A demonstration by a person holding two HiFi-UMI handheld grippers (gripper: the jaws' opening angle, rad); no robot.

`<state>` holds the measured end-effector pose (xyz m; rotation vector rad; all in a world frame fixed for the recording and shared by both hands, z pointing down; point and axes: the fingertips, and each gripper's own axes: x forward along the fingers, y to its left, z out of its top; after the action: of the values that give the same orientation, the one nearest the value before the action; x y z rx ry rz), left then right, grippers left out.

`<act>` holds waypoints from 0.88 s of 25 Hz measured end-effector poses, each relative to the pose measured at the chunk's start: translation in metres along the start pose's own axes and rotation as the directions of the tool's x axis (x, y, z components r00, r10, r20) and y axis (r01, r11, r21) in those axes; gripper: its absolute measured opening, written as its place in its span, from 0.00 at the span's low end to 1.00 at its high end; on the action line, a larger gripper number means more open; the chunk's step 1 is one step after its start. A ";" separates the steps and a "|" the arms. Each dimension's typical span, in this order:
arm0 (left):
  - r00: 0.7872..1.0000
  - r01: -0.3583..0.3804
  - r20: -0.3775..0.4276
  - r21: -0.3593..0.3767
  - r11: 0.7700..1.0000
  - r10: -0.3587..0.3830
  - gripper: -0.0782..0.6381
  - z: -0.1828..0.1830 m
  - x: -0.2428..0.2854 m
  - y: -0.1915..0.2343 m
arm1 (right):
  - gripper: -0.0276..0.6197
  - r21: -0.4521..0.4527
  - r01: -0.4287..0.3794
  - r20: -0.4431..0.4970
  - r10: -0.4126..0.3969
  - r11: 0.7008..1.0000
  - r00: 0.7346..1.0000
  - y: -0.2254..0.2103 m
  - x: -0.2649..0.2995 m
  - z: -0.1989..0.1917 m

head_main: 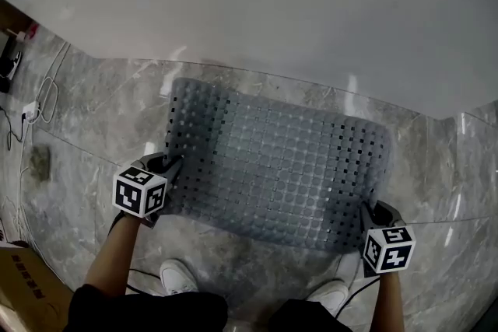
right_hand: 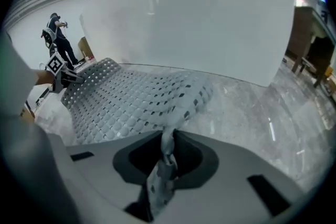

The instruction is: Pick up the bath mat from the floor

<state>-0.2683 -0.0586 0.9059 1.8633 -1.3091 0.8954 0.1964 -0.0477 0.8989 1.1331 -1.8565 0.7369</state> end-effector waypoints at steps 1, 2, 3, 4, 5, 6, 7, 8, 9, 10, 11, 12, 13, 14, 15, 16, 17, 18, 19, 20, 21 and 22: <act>1.000 0.007 0.014 -0.001 1.000 -0.007 0.18 0.003 -0.004 -0.003 | 0.16 -0.012 -0.003 0.015 0.004 1.000 1.000 0.002 -0.003 0.003; 1.000 0.012 0.027 -0.003 1.000 -0.012 0.18 0.005 -0.008 -0.006 | 0.16 -0.019 -0.007 0.028 0.008 1.000 1.000 0.004 -0.006 0.006; 0.999 0.017 0.040 -0.008 1.000 -0.017 0.18 0.007 -0.011 -0.008 | 0.15 -0.022 -0.012 0.039 0.013 1.000 0.999 0.006 -0.008 0.008; 0.998 0.024 0.053 -0.014 1.000 -0.023 0.18 0.009 -0.014 -0.011 | 0.15 -0.022 -0.016 0.050 0.017 1.000 0.999 0.008 -0.011 0.010; 0.997 0.032 0.068 -0.020 0.999 -0.031 0.18 0.011 -0.017 -0.013 | 0.15 -0.024 -0.020 0.063 0.021 1.000 0.998 0.009 -0.014 0.012; 0.996 0.039 0.083 -0.023 0.999 -0.037 0.18 0.013 -0.021 -0.015 | 0.15 -0.030 -0.022 0.076 0.024 0.999 0.997 0.011 -0.016 0.014; 0.994 0.041 0.099 -0.025 0.999 -0.039 0.18 0.015 -0.024 -0.017 | 0.15 -0.036 -0.023 0.092 0.026 0.999 0.995 0.011 -0.018 0.016; 0.993 0.040 0.113 -0.026 0.999 -0.037 0.18 0.018 -0.027 -0.017 | 0.15 -0.043 -0.023 0.111 0.027 0.999 0.993 0.013 -0.020 0.020; 0.992 0.036 0.126 -0.027 0.999 -0.033 0.18 0.021 -0.030 -0.018 | 0.15 -0.051 -0.021 0.129 0.027 0.998 0.991 0.014 -0.021 0.024; 0.990 0.033 0.135 -0.027 0.999 -0.029 0.18 0.024 -0.033 -0.019 | 0.15 -0.059 -0.018 0.146 0.027 0.998 0.989 0.016 -0.022 0.028; 0.989 0.032 0.143 -0.025 0.999 -0.028 0.18 0.027 -0.036 -0.021 | 0.15 -0.068 -0.015 0.159 0.026 0.998 0.987 0.018 -0.024 0.031; 0.988 0.031 0.151 -0.021 0.999 -0.027 0.18 0.031 -0.039 -0.024 | 0.15 -0.075 -0.013 0.170 0.025 0.997 0.985 0.020 -0.027 0.035; 0.987 0.031 0.161 -0.019 0.999 -0.027 0.18 0.036 -0.043 -0.026 | 0.15 -0.080 -0.013 0.182 0.027 0.997 0.983 0.021 -0.031 0.040; 0.984 0.031 0.175 -0.017 0.999 -0.028 0.18 0.042 -0.048 -0.030 | 0.15 -0.084 -0.016 0.196 0.032 0.996 0.980 0.023 -0.036 0.045; 0.981 0.032 0.190 -0.015 0.999 -0.029 0.18 0.049 -0.054 -0.033 | 0.15 -0.089 -0.020 0.209 0.038 0.996 0.977 0.027 -0.042 0.051; 0.978 0.033 0.205 -0.010 0.999 -0.031 0.17 0.056 -0.061 -0.036 | 0.15 -0.097 -0.023 0.217 0.044 0.995 0.975 0.030 -0.050 0.057; 0.976 0.036 0.216 -0.004 0.999 -0.035 0.17 0.063 -0.068 -0.040 | 0.15 -0.102 -0.024 0.220 0.046 0.994 0.974 0.034 -0.058 0.061; 0.974 0.041 0.224 0.003 0.999 -0.040 0.17 0.070 -0.074 -0.045 | 0.15 -0.104 -0.023 0.220 0.045 0.994 0.974 0.037 -0.067 0.065; 0.972 0.045 0.229 0.009 0.999 -0.046 0.17 0.077 -0.081 -0.051 | 0.14 -0.103 -0.018 0.225 0.041 0.995 0.974 0.039 -0.077 0.069; 0.971 0.048 0.235 0.015 0.999 -0.050 0.17 0.084 -0.088 -0.056 | 0.14 -0.100 -0.012 0.233 0.035 0.995 0.972 0.041 -0.087 0.075; 0.969 0.048 0.243 0.021 0.999 -0.051 0.17 0.092 -0.096 -0.060 | 0.14 -0.097 -0.006 0.242 0.029 0.995 0.970 0.042 -0.098 0.082; 0.966 0.045 0.253 0.025 0.999 -0.050 0.17 0.102 -0.105 -0.063 | 0.14 -0.095 0.001 0.251 0.023 0.995 0.968 0.043 -0.108 0.091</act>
<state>-0.2196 -0.0758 0.7553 2.0673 -1.4027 0.6622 0.1543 -0.0562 0.7574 1.2008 -2.0872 0.5233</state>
